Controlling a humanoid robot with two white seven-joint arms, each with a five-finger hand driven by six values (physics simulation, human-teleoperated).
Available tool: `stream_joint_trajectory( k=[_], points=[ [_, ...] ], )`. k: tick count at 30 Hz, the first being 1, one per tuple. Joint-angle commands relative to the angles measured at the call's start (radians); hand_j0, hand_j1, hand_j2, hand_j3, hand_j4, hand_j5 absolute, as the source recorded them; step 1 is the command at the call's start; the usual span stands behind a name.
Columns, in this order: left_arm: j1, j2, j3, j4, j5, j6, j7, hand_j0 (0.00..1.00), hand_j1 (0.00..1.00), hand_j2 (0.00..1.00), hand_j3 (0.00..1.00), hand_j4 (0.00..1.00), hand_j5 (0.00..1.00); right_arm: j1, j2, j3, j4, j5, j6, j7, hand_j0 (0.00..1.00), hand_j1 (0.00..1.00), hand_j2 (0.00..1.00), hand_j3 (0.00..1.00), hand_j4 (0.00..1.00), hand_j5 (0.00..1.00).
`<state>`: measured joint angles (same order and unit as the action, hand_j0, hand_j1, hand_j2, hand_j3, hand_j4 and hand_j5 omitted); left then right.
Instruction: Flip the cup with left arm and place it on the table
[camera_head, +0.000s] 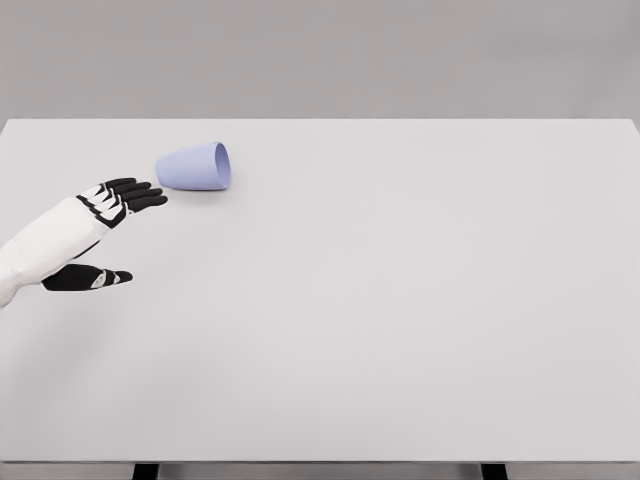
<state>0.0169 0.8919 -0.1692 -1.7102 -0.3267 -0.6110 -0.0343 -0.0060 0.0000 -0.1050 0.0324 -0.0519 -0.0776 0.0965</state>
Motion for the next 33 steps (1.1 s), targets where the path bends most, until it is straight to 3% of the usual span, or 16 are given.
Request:
stream_joint_trajectory(
  k=[1, 16, 18, 20, 22, 23, 24, 26, 29, 30, 33],
  points=[
    [0.000, 0.001, 0.000, 0.000, 0.006, 0.000, 0.001, 1.00, 1.00, 1.00, 1.00, 1.00, 1.00, -0.003, 0.000, -0.001, -0.008, -0.005, -0.007, 0.000, 1.00, 1.00, 1.00, 1.00, 1.00, 1.00],
    [0.000, -0.001, 0.008, 0.000, 0.002, 0.000, 0.001, 1.00, 1.00, 1.00, 1.00, 1.00, 1.00, 0.020, 0.000, 0.002, -0.005, -0.005, 0.005, 0.000, 1.00, 1.00, 1.00, 1.00, 1.00, 1.00],
    [-0.005, -0.001, 0.007, 0.030, -0.028, 0.000, 0.001, 1.00, 1.00, 1.00, 1.00, 1.00, 1.00, 0.020, 0.000, 0.002, -0.005, -0.005, 0.004, 0.000, 1.00, 1.00, 1.00, 1.00, 1.00, 1.00],
    [-0.015, -0.013, 0.037, 0.035, -0.020, 0.000, 0.011, 1.00, 1.00, 1.00, 1.00, 1.00, 1.00, 0.020, 0.000, 0.002, -0.005, -0.005, 0.004, 0.000, 1.00, 1.00, 1.00, 1.00, 1.00, 1.00],
    [-0.018, -0.031, 0.109, 0.044, -0.022, 0.000, 0.001, 1.00, 1.00, 1.00, 1.00, 1.00, 1.00, 0.020, 0.000, 0.002, -0.005, -0.005, 0.004, 0.000, 1.00, 1.00, 1.00, 1.00, 1.00, 1.00],
    [-0.023, -0.025, 0.108, 0.029, -0.014, 0.000, -0.025, 1.00, 1.00, 1.00, 1.00, 1.00, 1.00, 0.020, 0.000, 0.002, -0.005, -0.005, 0.004, 0.000, 1.00, 1.00, 1.00, 1.00, 1.00, 1.00],
    [-0.052, -0.016, 0.105, 0.004, 0.024, 0.000, -0.133, 1.00, 1.00, 1.00, 1.00, 1.00, 1.00, 0.020, 0.000, 0.002, -0.005, -0.005, 0.005, 0.000, 1.00, 1.00, 1.00, 1.00, 1.00, 1.00],
    [-0.150, -0.034, 0.100, -0.011, 0.211, 0.000, -0.570, 1.00, 1.00, 1.00, 1.00, 1.00, 1.00, 0.020, 0.000, 0.002, -0.005, -0.005, 0.005, 0.000, 1.00, 1.00, 1.00, 1.00, 1.00, 1.00],
    [-0.324, -0.142, 0.089, -0.026, 0.232, 0.437, -0.577, 1.00, 1.00, 1.00, 1.00, 1.00, 1.00, 0.020, 0.000, 0.002, -0.005, -0.005, 0.004, 0.000, 1.00, 1.00, 1.00, 1.00, 1.00, 1.00],
    [-0.376, -0.157, 0.057, -0.026, 0.224, 0.607, -0.577, 1.00, 1.00, 1.00, 1.00, 1.00, 1.00, 0.020, 0.000, 0.002, -0.005, -0.005, 0.004, 0.000, 1.00, 1.00, 1.00, 1.00, 1.00, 1.00],
    [-0.422, -0.160, -0.044, -0.022, 0.210, 0.870, -0.577, 1.00, 1.00, 1.00, 1.00, 1.00, 1.00, 0.020, 0.000, 0.002, -0.005, -0.005, 0.005, 0.000, 1.00, 1.00, 1.00, 1.00, 1.00, 1.00]
  ],
)
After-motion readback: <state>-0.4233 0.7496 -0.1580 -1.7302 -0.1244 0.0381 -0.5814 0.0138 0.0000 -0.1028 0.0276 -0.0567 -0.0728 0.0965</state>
